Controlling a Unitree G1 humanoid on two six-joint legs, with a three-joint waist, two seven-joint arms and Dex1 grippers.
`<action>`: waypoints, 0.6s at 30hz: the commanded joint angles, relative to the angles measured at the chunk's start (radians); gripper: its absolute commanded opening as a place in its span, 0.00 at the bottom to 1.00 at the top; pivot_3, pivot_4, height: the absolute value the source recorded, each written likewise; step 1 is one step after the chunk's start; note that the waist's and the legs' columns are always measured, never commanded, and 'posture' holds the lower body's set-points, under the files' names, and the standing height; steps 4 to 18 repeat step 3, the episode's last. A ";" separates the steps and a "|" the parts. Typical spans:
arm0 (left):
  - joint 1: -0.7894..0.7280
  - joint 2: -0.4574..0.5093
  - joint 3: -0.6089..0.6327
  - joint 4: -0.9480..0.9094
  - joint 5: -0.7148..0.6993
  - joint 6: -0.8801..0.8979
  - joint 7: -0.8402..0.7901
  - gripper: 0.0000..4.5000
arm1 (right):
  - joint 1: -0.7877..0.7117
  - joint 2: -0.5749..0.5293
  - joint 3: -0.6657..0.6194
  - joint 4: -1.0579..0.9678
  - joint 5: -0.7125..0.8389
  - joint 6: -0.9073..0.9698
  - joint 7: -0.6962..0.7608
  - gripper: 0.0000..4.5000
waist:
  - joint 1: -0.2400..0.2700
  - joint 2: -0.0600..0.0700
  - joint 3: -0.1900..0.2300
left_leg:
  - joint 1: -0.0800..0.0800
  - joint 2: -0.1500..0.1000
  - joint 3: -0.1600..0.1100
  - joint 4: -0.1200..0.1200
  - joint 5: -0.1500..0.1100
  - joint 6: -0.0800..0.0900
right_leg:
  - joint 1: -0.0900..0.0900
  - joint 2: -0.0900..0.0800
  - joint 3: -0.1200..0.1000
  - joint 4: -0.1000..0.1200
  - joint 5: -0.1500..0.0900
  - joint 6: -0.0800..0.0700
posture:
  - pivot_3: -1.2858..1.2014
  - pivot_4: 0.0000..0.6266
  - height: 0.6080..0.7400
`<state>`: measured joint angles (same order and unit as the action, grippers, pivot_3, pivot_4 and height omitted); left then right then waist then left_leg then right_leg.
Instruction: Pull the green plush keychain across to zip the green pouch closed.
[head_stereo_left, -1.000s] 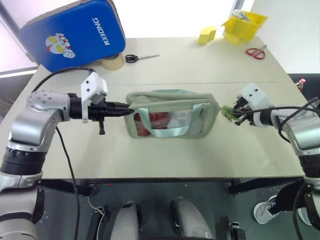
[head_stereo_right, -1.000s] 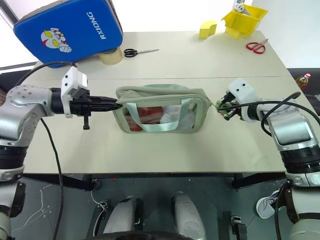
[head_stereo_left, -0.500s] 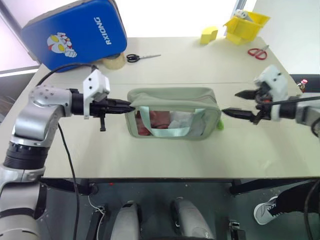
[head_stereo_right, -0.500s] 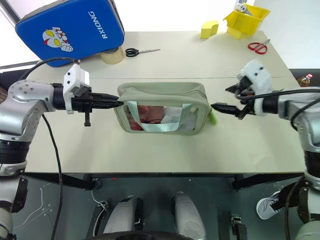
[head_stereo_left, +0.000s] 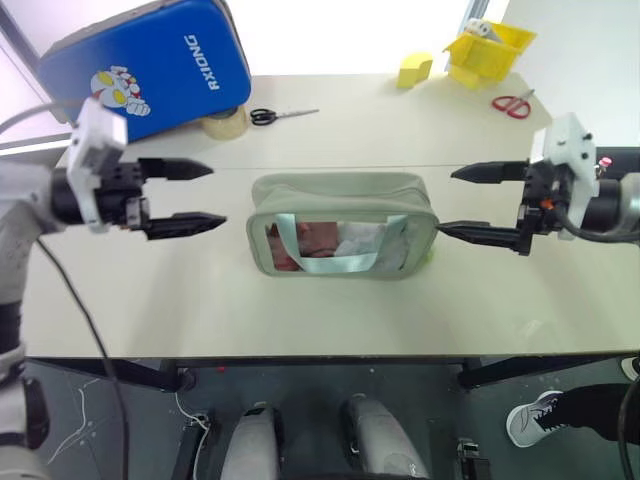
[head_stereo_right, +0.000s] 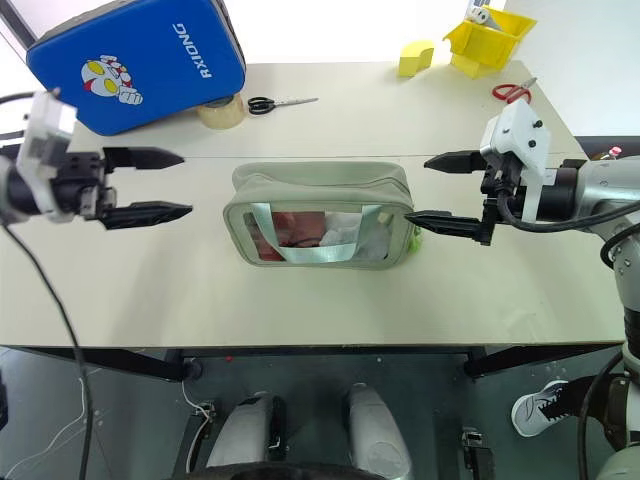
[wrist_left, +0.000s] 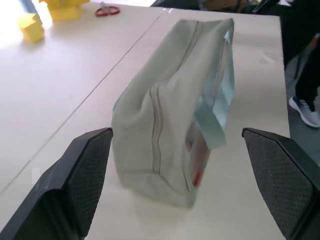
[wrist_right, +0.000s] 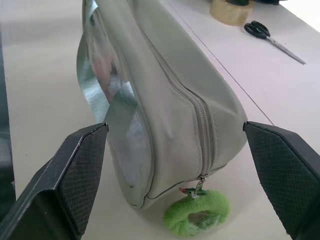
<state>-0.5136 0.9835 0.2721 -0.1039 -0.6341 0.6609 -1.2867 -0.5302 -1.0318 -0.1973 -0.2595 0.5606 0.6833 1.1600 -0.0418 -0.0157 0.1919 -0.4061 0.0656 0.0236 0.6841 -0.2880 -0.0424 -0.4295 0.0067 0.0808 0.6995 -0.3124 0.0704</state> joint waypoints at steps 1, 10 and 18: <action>0.095 0.015 0.108 -0.078 -0.045 0.034 0.048 0.99 | 0.034 -0.005 -0.021 -0.022 -0.008 -0.047 -0.003 1.00 | 0.003 0.000 0.000 | 0.000 0.000 0.000 0.000 0.000 0.000 | 0.000 0.000 0.000 0.000 0.000 0.000 | 0.52 0.24 0.98; 0.144 0.013 0.130 -0.106 -0.057 0.049 0.071 0.99 | 0.044 -0.002 -0.024 -0.020 -0.005 -0.046 -0.016 1.00 | 0.003 0.000 0.000 | 0.000 0.000 0.000 0.001 0.000 0.000 | 0.000 -0.001 0.000 0.000 0.000 0.000 | 0.52 0.24 0.98; 0.144 0.013 0.130 -0.106 -0.057 0.049 0.071 0.99 | 0.044 -0.002 -0.024 -0.020 -0.005 -0.046 -0.016 1.00 | 0.003 0.000 0.000 | 0.000 0.000 0.000 0.001 0.000 0.000 | 0.000 -0.001 0.000 0.000 0.000 0.000 | 0.52 0.24 0.98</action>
